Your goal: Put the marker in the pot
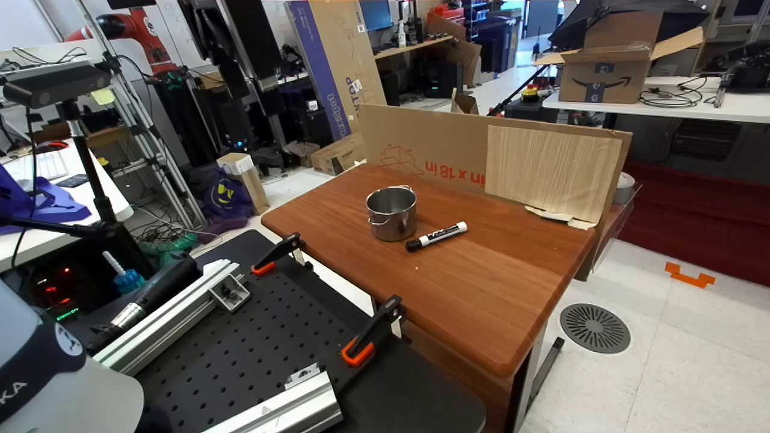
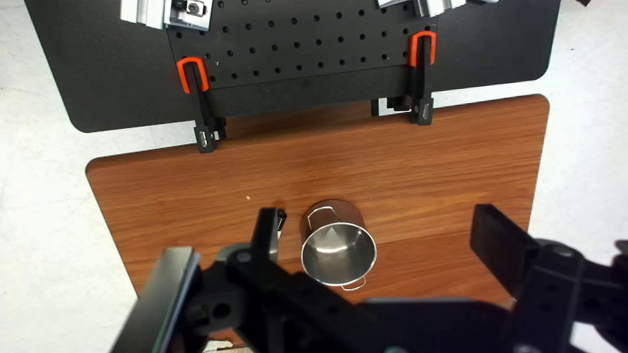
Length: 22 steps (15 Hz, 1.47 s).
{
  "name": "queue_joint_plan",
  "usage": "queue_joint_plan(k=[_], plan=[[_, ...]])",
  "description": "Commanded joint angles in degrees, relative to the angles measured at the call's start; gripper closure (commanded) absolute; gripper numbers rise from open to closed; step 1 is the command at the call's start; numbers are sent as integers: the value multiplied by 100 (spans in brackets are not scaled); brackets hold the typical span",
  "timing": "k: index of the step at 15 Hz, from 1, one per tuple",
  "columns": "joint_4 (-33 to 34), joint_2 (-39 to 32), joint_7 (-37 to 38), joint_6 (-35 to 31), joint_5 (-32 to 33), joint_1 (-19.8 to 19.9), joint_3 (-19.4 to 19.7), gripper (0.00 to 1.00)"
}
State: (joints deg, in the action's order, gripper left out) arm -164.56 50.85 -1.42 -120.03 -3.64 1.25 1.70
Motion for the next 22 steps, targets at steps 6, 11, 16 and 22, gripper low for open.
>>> queue_joint_plan(k=[6,11,16,22], plan=[[12,1,10,17,15,-13,15,0],[12,1,10,17,15,-13,15,0],[160,-197,-1,-117,-35,-5,77,0],[660,-1127,-131,-504,-159,23,408,0]])
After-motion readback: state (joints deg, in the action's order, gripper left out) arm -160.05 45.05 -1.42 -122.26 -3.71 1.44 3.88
